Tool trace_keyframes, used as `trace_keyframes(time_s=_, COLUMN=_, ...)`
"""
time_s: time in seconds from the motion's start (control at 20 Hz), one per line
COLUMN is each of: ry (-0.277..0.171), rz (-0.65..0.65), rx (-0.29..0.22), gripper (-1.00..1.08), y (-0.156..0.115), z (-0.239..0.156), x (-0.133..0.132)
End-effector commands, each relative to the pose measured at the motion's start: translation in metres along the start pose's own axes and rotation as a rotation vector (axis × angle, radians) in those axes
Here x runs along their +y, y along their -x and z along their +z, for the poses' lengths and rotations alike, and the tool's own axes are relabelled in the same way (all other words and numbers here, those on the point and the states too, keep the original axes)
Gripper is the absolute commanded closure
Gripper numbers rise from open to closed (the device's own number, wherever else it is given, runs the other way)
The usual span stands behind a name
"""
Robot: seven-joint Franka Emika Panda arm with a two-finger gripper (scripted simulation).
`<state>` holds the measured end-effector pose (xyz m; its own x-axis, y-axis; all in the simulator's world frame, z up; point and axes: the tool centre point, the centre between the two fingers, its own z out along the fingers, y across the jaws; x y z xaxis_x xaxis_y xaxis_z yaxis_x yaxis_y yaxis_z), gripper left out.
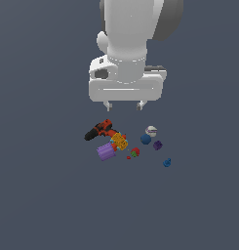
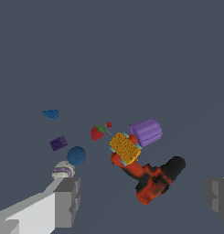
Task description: Pick up a designated object from a clutter of objects.
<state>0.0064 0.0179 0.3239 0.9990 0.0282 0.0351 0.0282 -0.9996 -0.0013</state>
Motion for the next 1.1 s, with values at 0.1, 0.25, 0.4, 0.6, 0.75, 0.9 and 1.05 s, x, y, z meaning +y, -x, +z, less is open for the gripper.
trace_keyframes(time_s=0.1, ry=-0.002, rz=0.002, rx=0.0, gripper=-0.92, y=0.0, z=0.001, x=0.0)
trace_keyframes(time_s=0.25, ry=-0.013, rz=0.013, rx=-0.003, gripper=-0.92, y=0.0, z=0.005, x=-0.003)
trace_keyframes(time_s=0.4, ry=-0.029, rz=0.029, rx=-0.007, gripper=-0.92, y=0.001, z=0.009, x=-0.006)
trace_keyframes(time_s=0.6, ry=-0.036, rz=0.036, rx=-0.008, gripper=-0.92, y=0.002, z=0.011, x=-0.006)
trace_keyframes(time_s=0.75, ry=-0.033, rz=0.034, rx=-0.008, gripper=-0.92, y=0.001, z=0.011, x=-0.007)
trace_keyframes(time_s=0.9, ry=-0.031, rz=0.037, rx=-0.009, gripper=-0.92, y=-0.002, z=0.016, x=-0.011)
trace_keyframes(time_s=1.05, ry=-0.028, rz=0.04, rx=-0.011, gripper=-0.92, y=-0.008, z=0.024, x=-0.019)
